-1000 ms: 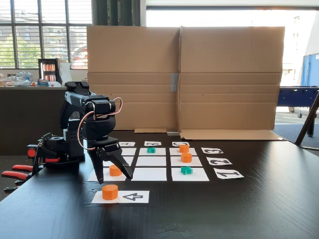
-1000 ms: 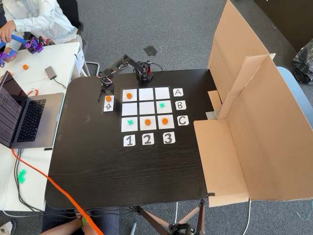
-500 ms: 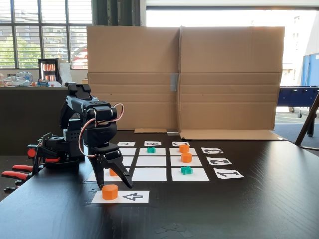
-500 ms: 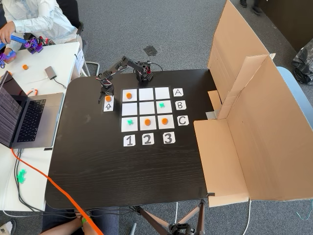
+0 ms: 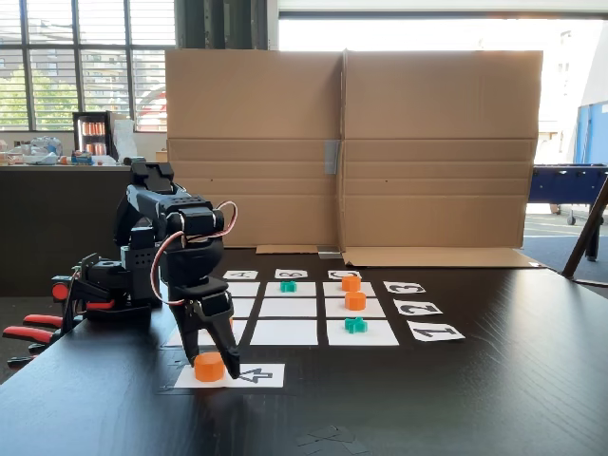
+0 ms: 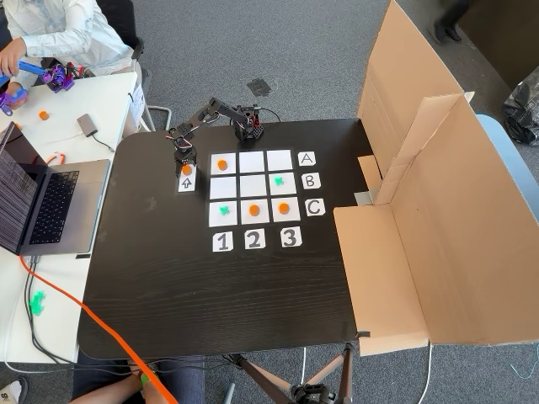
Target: Pick up the round, orange token and place it in the grid on square B2.
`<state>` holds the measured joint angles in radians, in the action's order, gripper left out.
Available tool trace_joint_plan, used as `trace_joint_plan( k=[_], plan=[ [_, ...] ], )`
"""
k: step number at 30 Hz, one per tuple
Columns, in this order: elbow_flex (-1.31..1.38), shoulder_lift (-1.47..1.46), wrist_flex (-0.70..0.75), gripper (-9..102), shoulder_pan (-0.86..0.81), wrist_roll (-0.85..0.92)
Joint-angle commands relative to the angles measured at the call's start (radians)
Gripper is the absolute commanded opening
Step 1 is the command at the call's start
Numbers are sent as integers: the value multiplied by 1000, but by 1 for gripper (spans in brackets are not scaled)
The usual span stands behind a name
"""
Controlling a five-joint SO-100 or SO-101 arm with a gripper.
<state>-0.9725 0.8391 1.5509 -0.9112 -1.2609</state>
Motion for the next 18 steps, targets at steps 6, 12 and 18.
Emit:
trace_joint_plan(
  k=[6, 12, 18],
  plan=[
    [41, -2, -6, 4, -6, 0],
    [43, -2, -9, -1, -6, 6],
    [43, -3, -9, -1, -8, 8]
  ],
)
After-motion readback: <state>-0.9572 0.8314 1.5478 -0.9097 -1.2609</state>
